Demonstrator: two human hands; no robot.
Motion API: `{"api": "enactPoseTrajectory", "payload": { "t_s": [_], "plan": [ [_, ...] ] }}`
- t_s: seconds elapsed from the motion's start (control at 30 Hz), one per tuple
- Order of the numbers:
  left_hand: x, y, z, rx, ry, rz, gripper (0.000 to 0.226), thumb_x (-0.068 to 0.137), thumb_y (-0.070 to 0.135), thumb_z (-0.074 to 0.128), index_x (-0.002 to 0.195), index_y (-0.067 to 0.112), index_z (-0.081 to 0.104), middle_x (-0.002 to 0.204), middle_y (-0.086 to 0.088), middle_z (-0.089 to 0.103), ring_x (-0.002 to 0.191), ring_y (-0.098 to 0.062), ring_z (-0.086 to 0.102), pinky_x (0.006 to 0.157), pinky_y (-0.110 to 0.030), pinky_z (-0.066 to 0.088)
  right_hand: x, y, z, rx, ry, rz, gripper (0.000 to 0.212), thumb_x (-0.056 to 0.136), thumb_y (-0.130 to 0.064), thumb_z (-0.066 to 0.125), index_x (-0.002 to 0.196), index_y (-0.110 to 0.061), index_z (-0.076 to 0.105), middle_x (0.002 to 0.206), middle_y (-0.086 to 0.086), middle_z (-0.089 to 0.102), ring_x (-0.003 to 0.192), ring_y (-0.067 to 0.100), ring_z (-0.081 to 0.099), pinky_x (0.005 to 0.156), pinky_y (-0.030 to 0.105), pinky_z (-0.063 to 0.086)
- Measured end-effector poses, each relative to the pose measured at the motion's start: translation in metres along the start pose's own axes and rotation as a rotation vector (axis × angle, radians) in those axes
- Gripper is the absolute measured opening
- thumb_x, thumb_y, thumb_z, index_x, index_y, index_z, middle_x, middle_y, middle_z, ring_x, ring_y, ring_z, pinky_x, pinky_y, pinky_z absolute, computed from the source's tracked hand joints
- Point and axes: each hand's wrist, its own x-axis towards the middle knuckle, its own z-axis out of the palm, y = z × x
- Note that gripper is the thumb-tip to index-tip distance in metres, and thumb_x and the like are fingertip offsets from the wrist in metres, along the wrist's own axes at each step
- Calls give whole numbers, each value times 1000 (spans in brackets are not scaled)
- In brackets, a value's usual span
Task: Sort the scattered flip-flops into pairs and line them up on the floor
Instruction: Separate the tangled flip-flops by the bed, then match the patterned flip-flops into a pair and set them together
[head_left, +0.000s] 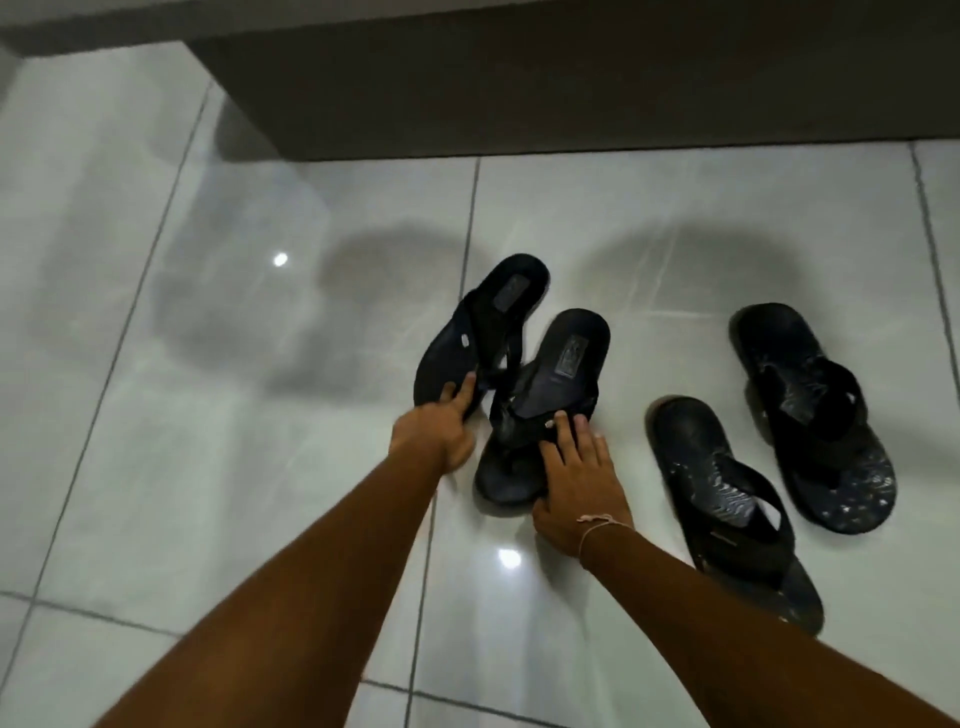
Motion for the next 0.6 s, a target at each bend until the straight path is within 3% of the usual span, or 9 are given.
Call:
{"api": "enactPoseTrajectory", "payload": {
  "t_s": [0.13, 0.27, 0.47, 0.6],
  "plan": [
    [-50, -33, 45, -140, -1, -84, 82, 89, 26, 45, 152, 37, -5, 164, 0, 10, 125, -40, 52, 100, -48, 45, -12, -25, 16, -31, -71, -44, 72, 83, -34, 57, 146, -16, 26, 162, 11, -10, 148, 32, -12, 122, 45, -4],
    [-76, -54, 74, -141, -19, -124, 85, 88, 24, 47, 152, 36, -8, 165, 1, 7, 118, -38, 57, 95, -45, 48, -7, -36, 21, -17, -33, -35, 73, 81, -32, 57, 145, -16, 26, 163, 11, -6, 149, 31, -9, 122, 46, -4],
    [-84, -71, 93, -144, -61, -102, 92, 83, 22, 53, 152, 36, -6, 165, 0, 7, 123, -36, 55, 99, -43, 46, -10, -27, 9, -102, -59, -102, 72, 82, -36, 56, 146, -14, 30, 163, 13, -2, 149, 33, -6, 119, 54, -7],
    [-94, -38, 91, 61, 27, -147, 89, 85, 28, 51, 153, 24, -6, 164, -8, -4, 146, -39, 18, 113, -55, 26, -36, 12, -11, -106, 33, -239, 61, 87, -29, 49, 143, -16, 32, 161, 15, 14, 148, 36, 6, 119, 59, 1]
  ]
}}
